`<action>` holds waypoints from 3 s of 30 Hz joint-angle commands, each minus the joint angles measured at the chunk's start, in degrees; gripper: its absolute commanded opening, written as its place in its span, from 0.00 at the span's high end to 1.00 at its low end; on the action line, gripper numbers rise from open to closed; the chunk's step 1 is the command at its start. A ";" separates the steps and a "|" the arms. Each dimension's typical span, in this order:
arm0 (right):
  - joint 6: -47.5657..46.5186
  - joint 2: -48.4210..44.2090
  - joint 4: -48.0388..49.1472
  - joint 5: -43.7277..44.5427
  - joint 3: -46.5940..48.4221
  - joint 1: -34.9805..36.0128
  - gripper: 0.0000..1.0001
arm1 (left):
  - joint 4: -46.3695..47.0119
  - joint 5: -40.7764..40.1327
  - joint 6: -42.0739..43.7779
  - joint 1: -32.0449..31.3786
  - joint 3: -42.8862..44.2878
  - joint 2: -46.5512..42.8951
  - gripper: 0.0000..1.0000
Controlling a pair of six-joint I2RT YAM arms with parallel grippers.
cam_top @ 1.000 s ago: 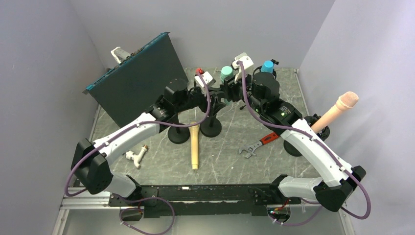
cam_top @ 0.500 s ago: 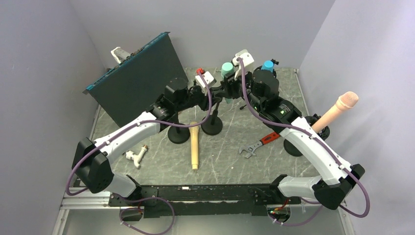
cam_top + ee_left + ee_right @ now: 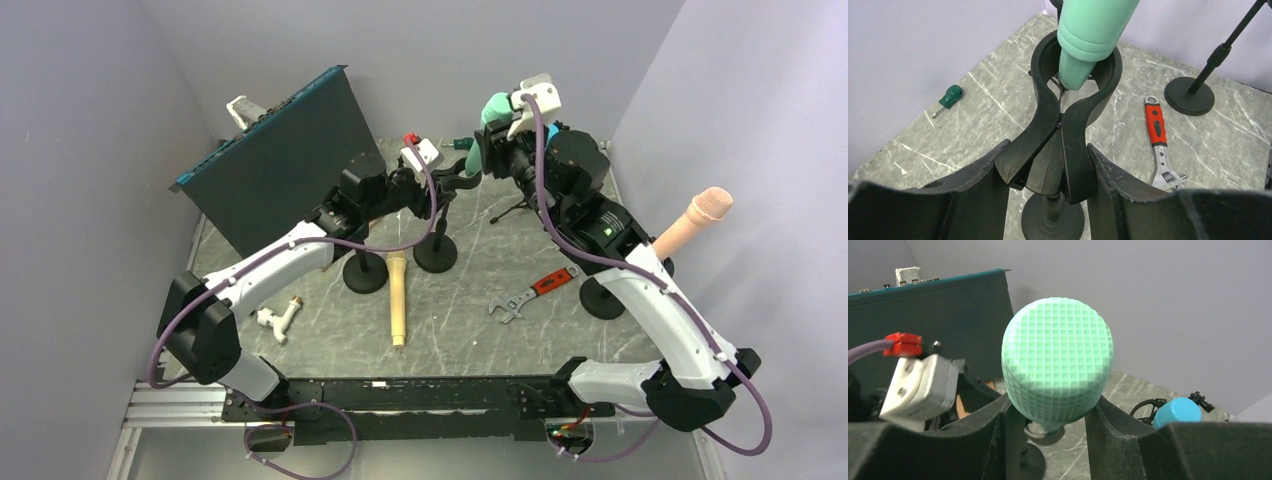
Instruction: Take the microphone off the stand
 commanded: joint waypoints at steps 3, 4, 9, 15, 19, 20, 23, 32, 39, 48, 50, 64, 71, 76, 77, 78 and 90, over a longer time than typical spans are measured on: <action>-3.00 -4.00 0.08 4.55 5.63 -1.18 1.00 | 1.24 -2.20 2.89 3.75 6.56 3.24 1.00; -3.17 -3.09 -1.48 5.75 7.78 -1.19 1.00 | 1.55 -1.94 2.77 4.21 7.44 3.92 1.00; -2.10 -3.38 -4.88 10.38 9.58 -1.20 1.00 | 3.01 -0.25 2.66 7.04 11.18 6.79 1.00; 4.47 -4.79 -13.53 11.94 5.17 -1.18 1.00 | 5.35 3.37 -1.46 11.34 13.50 9.52 1.00; 14.67 -6.09 -17.44 3.45 -4.77 -1.21 1.00 | 5.56 4.77 -2.36 12.13 13.61 11.04 1.00; 17.02 -6.14 -17.79 0.41 -7.14 -1.19 1.00 | 5.66 5.20 -4.35 12.37 13.14 11.01 1.00; 25.18 -4.94 -17.97 -8.75 -13.41 -1.24 1.00 | 5.53 5.88 -6.62 13.28 11.95 10.81 0.94; 41.34 -0.81 -7.33 -28.90 -29.69 -1.71 1.00 | 0.24 5.07 -11.39 15.37 12.29 7.43 0.06; 45.82 9.01 -0.44 -36.66 -33.12 -2.51 1.00 | -12.42 5.49 -12.14 15.58 15.35 -0.75 0.01; 42.21 21.54 -1.34 -37.00 -29.19 -3.21 1.00 | -20.45 -5.60 -3.71 13.99 7.13 -16.88 0.00; 42.07 24.38 -0.59 -38.34 -28.95 -3.18 1.00 | -19.35 -10.06 -3.54 13.38 5.34 -18.82 0.01; 47.96 35.86 9.47 -36.68 -28.90 -3.03 0.98 | -17.11 -8.55 -6.21 12.81 3.04 -19.58 0.02; 51.52 35.79 12.44 -35.21 -30.68 -2.95 0.75 | -17.28 -9.77 -4.95 11.38 2.81 -21.12 0.02; 52.22 34.31 12.96 -33.72 -32.21 -2.53 0.46 | -18.26 -12.81 -0.90 8.88 2.90 -21.70 0.02; 52.12 33.53 12.76 -33.08 -32.60 -2.46 0.42 | -18.42 -13.99 -0.04 8.29 2.93 -21.78 0.02; 51.92 32.86 12.61 -32.47 -32.84 -2.37 0.39 | -18.53 -14.58 0.50 7.89 3.00 -21.85 0.02; 46.09 22.43 3.03 -21.55 -30.35 -2.20 0.22 | -18.17 -16.44 1.29 6.44 2.25 -22.99 0.02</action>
